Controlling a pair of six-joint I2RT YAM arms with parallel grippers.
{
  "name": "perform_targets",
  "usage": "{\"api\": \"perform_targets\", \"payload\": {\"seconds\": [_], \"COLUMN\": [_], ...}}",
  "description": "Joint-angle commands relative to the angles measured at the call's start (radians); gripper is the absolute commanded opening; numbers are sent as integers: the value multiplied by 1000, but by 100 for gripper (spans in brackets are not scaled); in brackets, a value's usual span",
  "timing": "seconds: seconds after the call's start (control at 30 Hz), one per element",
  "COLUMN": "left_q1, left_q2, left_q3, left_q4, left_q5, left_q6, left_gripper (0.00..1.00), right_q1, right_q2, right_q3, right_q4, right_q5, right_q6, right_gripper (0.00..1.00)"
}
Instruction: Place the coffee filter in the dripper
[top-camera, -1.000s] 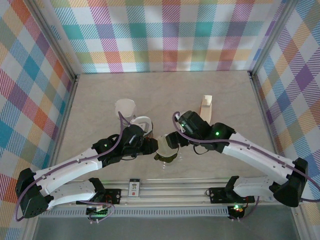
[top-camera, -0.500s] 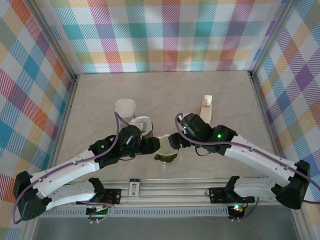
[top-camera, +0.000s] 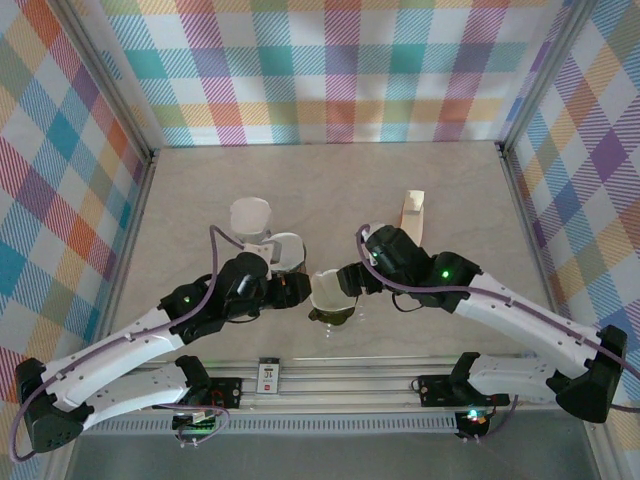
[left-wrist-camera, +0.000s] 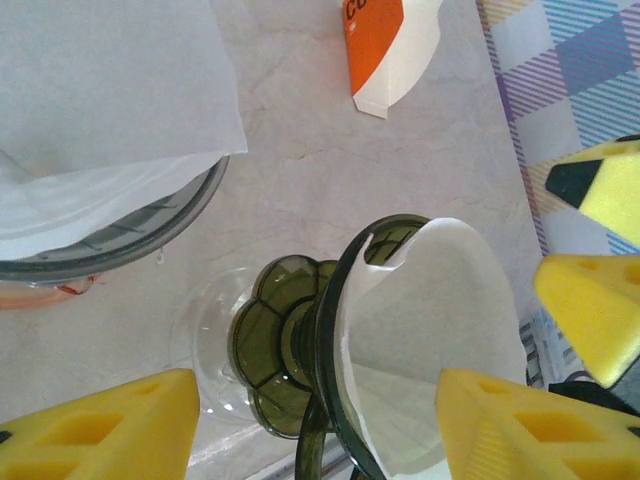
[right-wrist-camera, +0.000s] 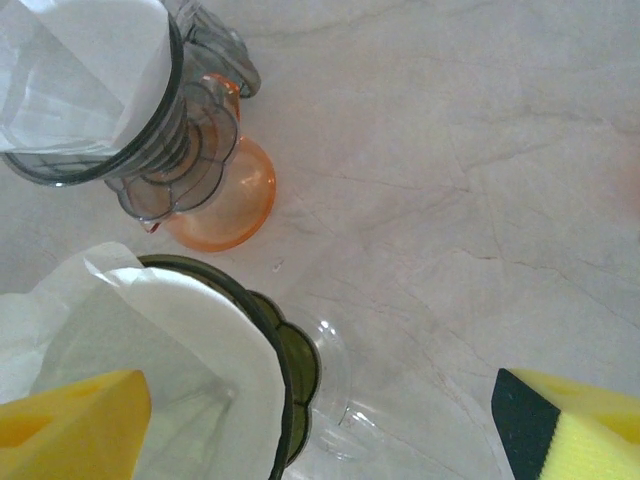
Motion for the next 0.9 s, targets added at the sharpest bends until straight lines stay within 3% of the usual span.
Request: {"api": "perform_targets", "payload": {"seconds": [0.0,0.2,0.33,0.87], "left_q1": [2,2,2,2], "left_q2": [16,58,76,97], "left_q3": [23,-26,-27,-32], "left_q4": [-16,65,77,99], "left_q5": [7,59,69,71], "left_q6": [30,-2,-5,-10], "left_gripper": [63,60,52,50], "right_q1": [-2,-2,-2,-2], "right_q2": [60,171,224,355], "right_q3": [27,58,69,57], "right_q4": [-11,-50,-77,-81], "right_q5": [-81,-135,-139,-124], "right_q6": [-16,-32,-40,-42], "right_gripper": [90,95,95,94]}}
